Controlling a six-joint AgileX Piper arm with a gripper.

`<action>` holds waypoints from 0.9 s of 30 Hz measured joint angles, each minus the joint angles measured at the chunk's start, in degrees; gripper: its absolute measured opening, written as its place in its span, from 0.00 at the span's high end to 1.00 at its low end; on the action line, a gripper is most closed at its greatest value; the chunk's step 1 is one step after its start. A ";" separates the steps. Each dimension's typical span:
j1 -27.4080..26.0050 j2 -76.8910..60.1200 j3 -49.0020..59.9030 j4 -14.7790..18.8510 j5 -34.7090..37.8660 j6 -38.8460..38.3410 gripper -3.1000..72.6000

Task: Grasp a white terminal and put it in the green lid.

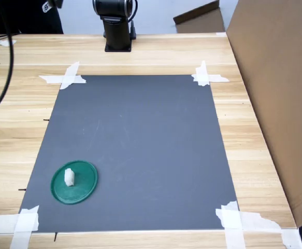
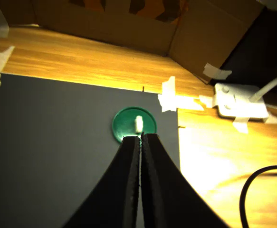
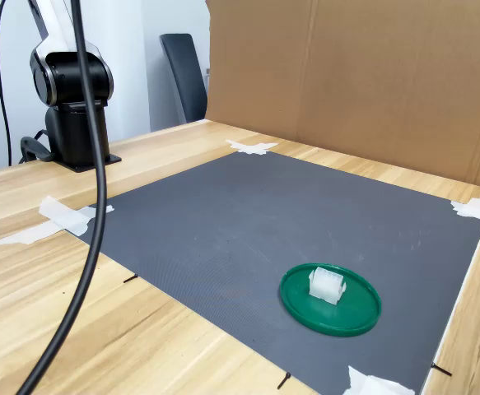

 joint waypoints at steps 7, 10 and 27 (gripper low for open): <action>0.00 -15.38 20.28 0.99 -11.48 13.93 0.99; 0.00 -23.03 28.01 0.99 -16.03 16.97 0.99; 0.00 -46.31 51.63 -0.86 -18.76 17.54 0.99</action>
